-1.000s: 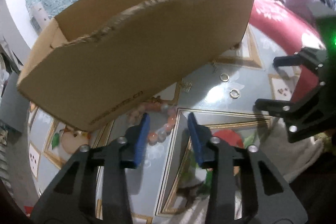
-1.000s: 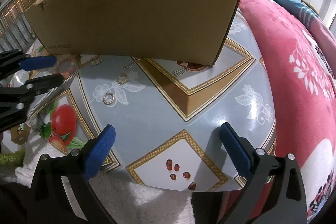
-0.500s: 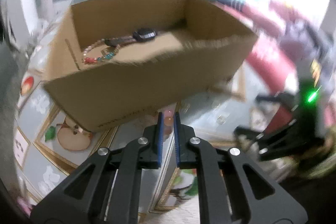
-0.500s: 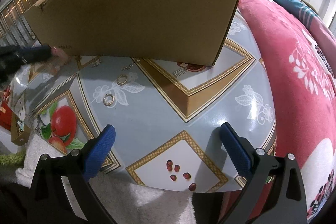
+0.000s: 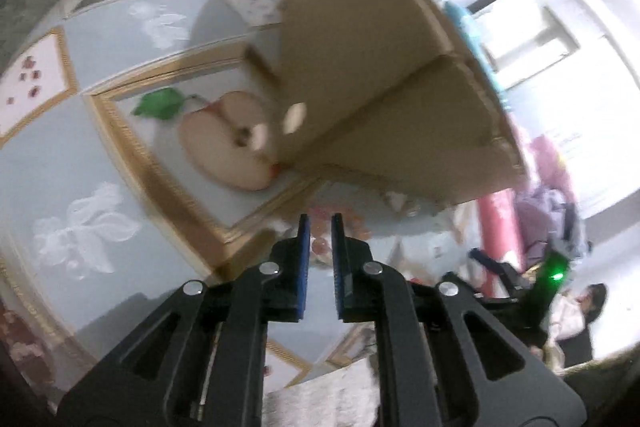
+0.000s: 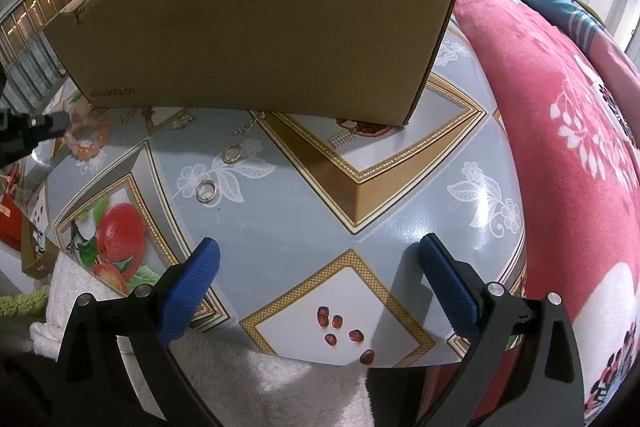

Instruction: Organize jewelry

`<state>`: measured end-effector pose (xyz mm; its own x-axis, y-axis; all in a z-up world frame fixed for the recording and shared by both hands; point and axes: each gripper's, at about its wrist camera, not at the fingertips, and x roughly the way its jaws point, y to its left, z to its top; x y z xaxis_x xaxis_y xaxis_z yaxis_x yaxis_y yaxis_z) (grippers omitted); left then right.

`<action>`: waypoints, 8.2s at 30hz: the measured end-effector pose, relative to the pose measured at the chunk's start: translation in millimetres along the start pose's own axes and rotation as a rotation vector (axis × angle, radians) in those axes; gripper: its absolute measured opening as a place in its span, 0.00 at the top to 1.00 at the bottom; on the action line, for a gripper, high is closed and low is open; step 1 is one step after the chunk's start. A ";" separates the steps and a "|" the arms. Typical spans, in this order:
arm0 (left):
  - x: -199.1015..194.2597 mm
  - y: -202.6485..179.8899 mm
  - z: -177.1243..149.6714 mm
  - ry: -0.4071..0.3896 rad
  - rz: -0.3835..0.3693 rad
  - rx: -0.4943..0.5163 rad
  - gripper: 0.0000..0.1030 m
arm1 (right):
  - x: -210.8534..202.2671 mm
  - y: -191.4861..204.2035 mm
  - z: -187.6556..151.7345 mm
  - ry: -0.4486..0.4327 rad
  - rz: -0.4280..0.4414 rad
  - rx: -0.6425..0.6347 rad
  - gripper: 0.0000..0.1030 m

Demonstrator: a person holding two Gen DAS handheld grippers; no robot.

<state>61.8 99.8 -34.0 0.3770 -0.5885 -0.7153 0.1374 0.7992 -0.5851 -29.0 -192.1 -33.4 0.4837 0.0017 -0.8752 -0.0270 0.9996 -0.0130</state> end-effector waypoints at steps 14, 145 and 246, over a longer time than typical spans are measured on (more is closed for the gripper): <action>-13.4 -78.7 19.2 -0.136 0.021 0.307 0.76 | -18.2 -17.4 14.4 -0.069 0.015 0.092 0.13; 63.3 -116.5 -10.2 -0.064 0.351 0.550 0.82 | -34.8 7.5 19.8 -0.192 0.277 -0.048 0.43; 52.0 -120.9 -11.6 -0.076 0.283 0.622 0.67 | -18.9 31.8 34.6 -0.137 0.405 -0.048 0.69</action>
<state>54.2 -28.8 -4.9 0.5358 -0.3551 -0.7660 0.5162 0.8557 -0.0356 -8.7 -159.3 -0.5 0.5375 0.4008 -0.7419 -0.2774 0.9149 0.2933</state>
